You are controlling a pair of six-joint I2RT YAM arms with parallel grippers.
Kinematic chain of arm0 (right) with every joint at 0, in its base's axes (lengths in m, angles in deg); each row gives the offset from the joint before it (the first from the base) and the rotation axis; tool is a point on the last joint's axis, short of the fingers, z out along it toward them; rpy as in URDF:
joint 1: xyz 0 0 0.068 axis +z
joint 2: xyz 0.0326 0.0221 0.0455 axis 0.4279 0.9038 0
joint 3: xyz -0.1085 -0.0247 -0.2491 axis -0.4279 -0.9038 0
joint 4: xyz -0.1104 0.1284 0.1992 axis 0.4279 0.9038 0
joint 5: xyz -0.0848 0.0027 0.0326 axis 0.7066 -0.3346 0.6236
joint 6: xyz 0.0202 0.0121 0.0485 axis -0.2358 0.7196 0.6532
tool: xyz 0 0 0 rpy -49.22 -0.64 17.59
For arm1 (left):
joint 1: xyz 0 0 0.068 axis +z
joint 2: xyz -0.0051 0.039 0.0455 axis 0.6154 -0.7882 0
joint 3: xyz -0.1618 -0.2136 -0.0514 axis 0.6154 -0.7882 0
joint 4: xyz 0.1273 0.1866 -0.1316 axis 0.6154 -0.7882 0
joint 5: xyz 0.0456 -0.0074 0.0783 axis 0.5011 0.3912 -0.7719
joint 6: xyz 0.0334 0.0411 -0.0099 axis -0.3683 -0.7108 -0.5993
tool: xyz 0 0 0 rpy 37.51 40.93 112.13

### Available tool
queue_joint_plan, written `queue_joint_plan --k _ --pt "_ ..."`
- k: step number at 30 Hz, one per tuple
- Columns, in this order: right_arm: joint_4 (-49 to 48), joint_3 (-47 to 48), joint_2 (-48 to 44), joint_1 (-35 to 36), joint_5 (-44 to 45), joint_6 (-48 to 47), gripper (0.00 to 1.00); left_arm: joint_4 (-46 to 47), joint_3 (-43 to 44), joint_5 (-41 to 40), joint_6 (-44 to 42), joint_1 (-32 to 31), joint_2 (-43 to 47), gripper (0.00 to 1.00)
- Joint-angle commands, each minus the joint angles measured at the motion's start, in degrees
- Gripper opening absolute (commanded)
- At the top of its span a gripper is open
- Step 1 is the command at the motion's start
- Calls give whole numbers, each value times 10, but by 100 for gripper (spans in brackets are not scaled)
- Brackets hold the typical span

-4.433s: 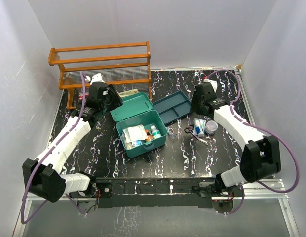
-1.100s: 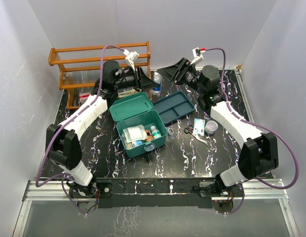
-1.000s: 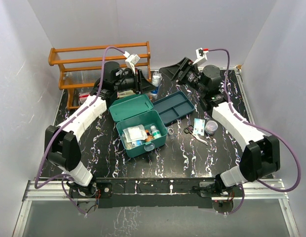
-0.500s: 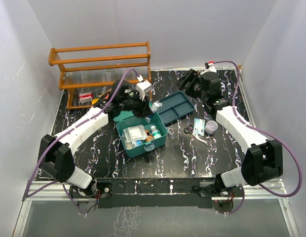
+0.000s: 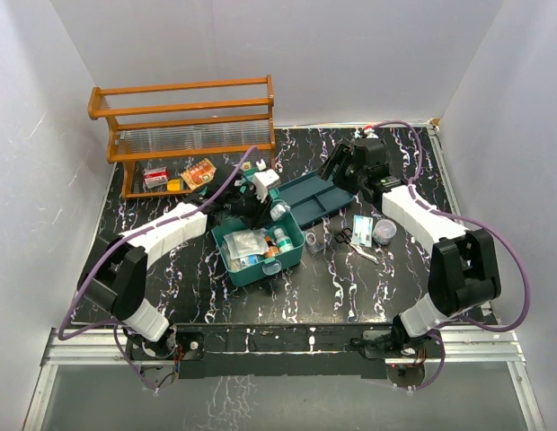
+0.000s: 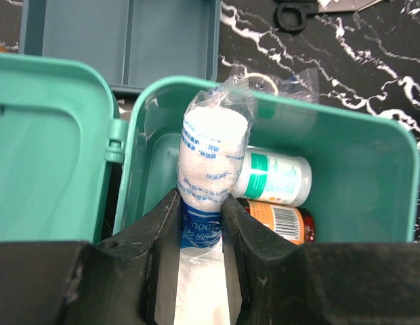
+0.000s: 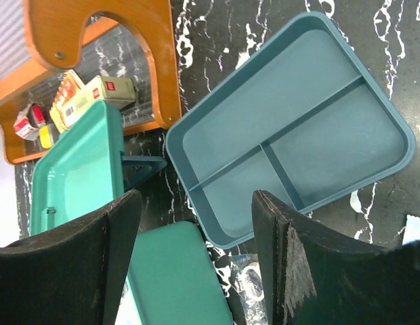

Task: Organize the medicine kit

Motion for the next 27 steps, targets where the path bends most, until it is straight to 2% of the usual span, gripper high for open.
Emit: queue_joint_plan --k 1,8,13,21,27 --pt "3 35 6 -6 10 -16 64 91 -38 -18 -16 -3 12 14" --pt "10 38 16 -10 10 -20 64 157 -62 -10 1 -3 -12 14" --pt "11 37 20 -10 8 -20 63 169 -66 -2 3 -5 -30 14" --pt "13 35 21 -12 6 -20 63 121 -73 -55 -44 -10 -32 14" --pt "12 31 20 -12 2 -17 63 43 -43 -142 -80 -20 -23 11"
